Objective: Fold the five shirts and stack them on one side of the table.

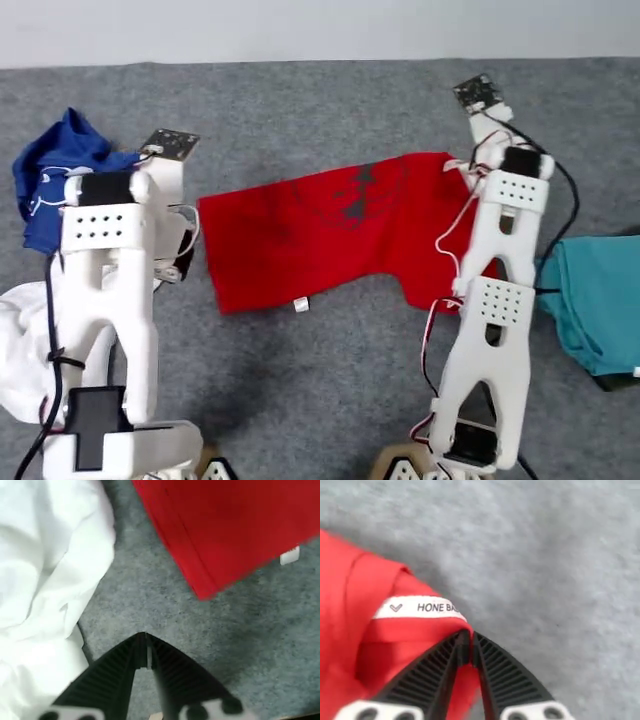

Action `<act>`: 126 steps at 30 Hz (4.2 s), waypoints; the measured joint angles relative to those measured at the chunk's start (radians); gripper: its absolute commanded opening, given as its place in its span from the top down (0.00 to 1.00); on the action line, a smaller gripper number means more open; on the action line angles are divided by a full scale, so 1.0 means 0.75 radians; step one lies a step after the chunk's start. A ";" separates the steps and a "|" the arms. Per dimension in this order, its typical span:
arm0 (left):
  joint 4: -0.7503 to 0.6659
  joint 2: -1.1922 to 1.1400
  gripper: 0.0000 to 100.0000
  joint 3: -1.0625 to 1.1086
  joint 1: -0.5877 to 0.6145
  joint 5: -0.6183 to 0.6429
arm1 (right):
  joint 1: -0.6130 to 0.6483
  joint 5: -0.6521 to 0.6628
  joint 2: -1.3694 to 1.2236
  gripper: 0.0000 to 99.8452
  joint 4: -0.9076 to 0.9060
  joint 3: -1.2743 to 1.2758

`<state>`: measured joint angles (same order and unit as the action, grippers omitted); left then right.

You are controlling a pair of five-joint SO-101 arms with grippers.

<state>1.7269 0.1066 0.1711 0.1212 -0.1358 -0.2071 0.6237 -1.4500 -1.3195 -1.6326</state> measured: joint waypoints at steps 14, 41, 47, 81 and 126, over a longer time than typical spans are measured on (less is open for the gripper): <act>-0.151 -0.155 1.00 0.000 -0.209 0.000 | -0.127 0.004 0.000 0.86 -0.129 0.000; 0.010 -1.238 0.99 -0.765 -0.319 0.010 | 0.031 -0.262 0.217 0.91 -0.573 -0.002; 0.010 -1.238 0.99 -0.765 -0.286 -0.033 | 0.155 -0.262 0.217 0.91 -0.573 -0.002; 0.010 -1.238 0.99 -0.765 -0.286 -0.061 | 0.029 -0.262 0.284 0.95 -0.579 0.288; 0.027 -1.277 1.00 -0.869 -0.284 -0.070 | 0.145 -0.190 0.550 0.94 -0.209 0.839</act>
<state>1.7469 -0.8508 -0.4810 -0.0921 -0.1880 -0.0982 0.4810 -1.0372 -1.4760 -1.0035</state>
